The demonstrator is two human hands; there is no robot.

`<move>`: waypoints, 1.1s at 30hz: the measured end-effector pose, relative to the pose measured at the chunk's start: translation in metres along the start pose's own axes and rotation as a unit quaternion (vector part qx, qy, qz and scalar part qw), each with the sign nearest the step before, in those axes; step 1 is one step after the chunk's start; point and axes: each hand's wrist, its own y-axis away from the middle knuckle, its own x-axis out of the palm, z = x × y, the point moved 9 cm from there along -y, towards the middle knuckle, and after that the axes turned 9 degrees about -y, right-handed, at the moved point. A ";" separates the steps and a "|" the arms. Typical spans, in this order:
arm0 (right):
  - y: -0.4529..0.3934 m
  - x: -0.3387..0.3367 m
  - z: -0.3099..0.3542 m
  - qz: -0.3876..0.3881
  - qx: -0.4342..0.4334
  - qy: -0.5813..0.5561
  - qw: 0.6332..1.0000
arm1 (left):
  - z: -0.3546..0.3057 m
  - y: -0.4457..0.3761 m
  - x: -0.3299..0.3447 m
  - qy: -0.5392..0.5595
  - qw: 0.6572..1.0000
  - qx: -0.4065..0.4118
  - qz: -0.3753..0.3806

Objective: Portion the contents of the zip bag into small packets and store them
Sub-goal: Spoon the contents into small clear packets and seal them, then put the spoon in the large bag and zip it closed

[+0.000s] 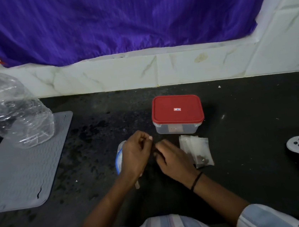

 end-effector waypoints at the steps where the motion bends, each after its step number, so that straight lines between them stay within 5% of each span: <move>1: 0.001 0.013 0.008 0.033 -0.031 0.018 0.999 | 0.006 0.004 -0.015 -0.013 1.000 0.014 -0.020; 7: 0.022 0.078 0.034 0.199 -0.162 0.115 0.960 | 0.063 0.027 -0.074 -0.085 0.989 -0.001 -0.120; 13: 0.018 0.084 0.048 0.115 -0.185 0.088 0.972 | 0.109 0.039 -0.050 -0.014 0.995 -0.103 0.005; 22: 0.012 0.043 0.062 -0.043 -0.130 -0.071 0.988 | 0.117 0.033 -0.048 -0.019 0.987 -0.157 0.015; 28: 0.007 0.078 0.057 0.059 -0.073 0.039 0.995 | 0.119 0.035 -0.036 0.091 0.970 -0.227 0.006; 33: 0.002 0.084 0.048 0.038 -0.048 0.125 0.990 | 0.130 0.048 -0.017 0.262 0.918 -0.298 0.019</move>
